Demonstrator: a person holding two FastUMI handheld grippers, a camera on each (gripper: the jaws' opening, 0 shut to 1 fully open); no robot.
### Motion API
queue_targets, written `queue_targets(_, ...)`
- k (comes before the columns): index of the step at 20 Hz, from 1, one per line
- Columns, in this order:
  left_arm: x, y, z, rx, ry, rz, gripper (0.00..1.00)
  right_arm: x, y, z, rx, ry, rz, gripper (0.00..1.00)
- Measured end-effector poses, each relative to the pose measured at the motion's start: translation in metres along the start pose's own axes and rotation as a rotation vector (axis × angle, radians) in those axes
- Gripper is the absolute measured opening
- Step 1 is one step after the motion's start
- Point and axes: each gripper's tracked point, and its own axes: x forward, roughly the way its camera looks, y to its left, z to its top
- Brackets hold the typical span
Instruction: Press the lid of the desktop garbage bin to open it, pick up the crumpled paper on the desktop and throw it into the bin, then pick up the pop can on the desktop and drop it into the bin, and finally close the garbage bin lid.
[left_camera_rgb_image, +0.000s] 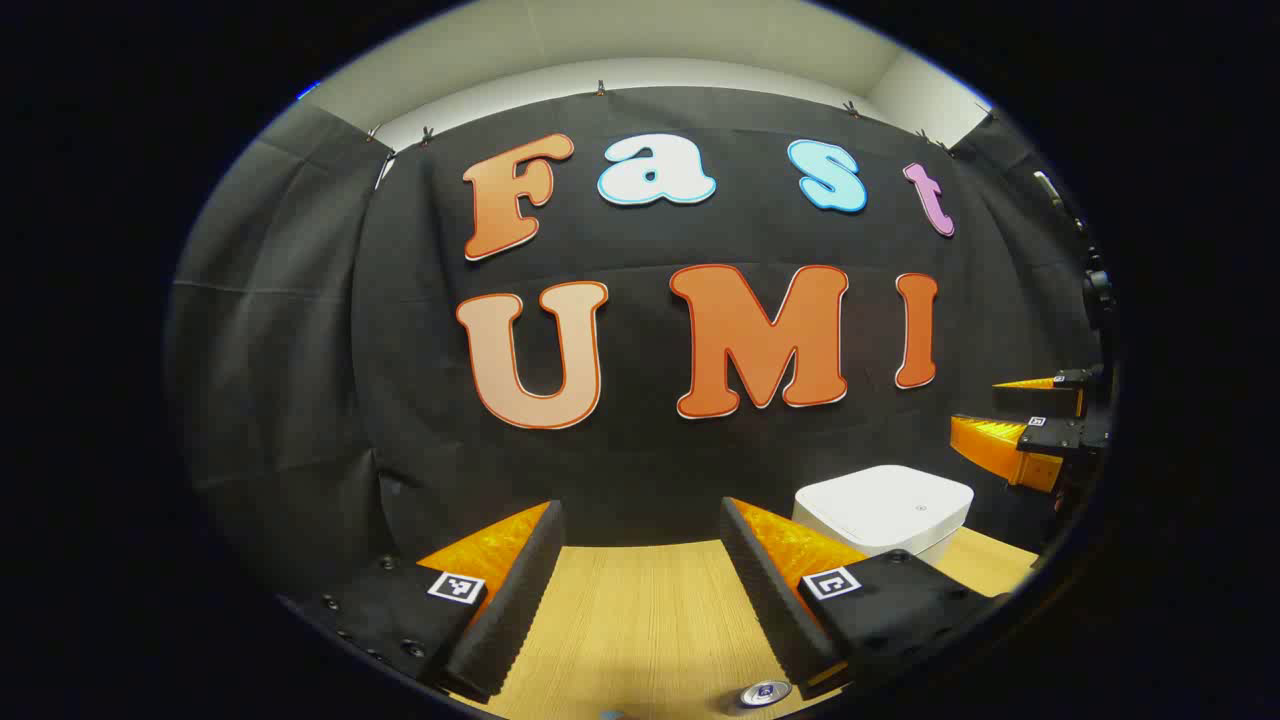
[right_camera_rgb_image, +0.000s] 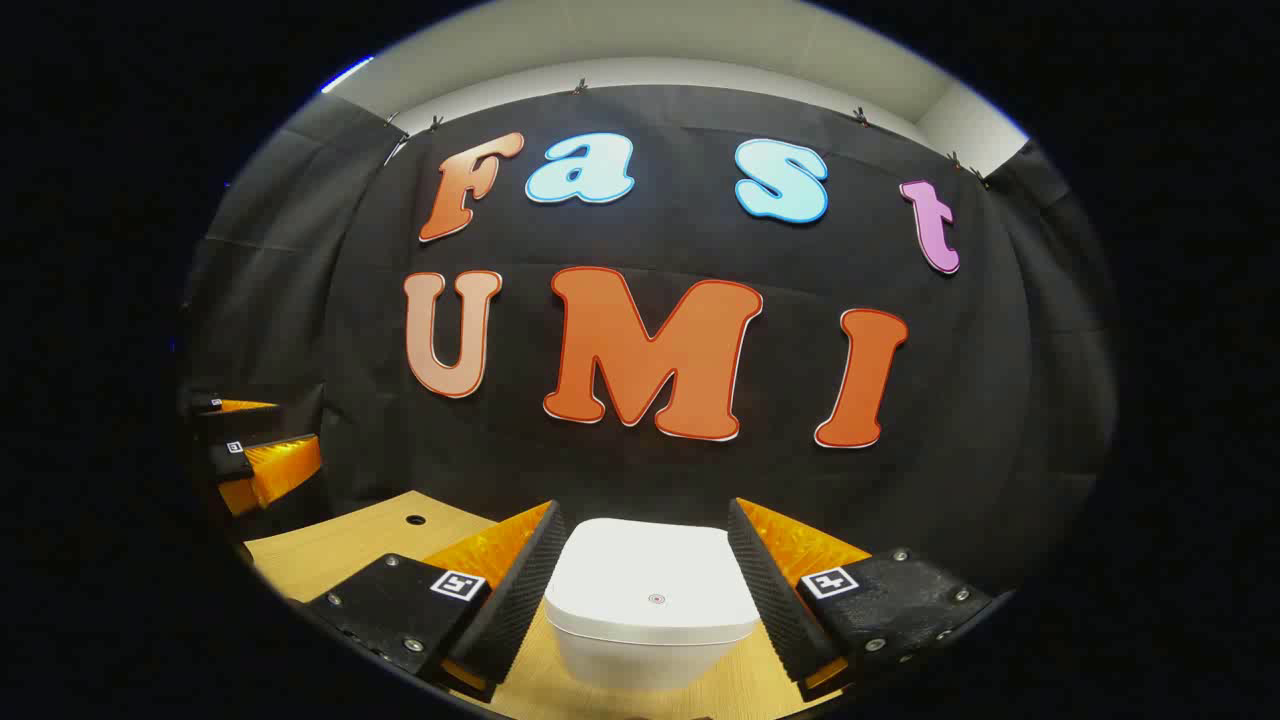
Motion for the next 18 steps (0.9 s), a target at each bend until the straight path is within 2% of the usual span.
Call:
queue_targets(3,-0.0001,-0.0014,0.0016,0.004,-0.004,-0.007,1.00,-0.0014,0.0028,-0.0002,-0.007,0.006,0.003,0.99)
queue_targets(4,0.0001,-0.0014,0.0010,0.002,-0.004,-0.011,0.97,-0.0013,0.0037,0.0018,-0.009,0.005,0.004,0.99)
queue_targets(18,-0.0065,-0.0041,-0.0043,0.024,0.003,-0.029,0.99,-0.0017,0.0094,-0.0034,-0.019,0.026,0.002,0.98)
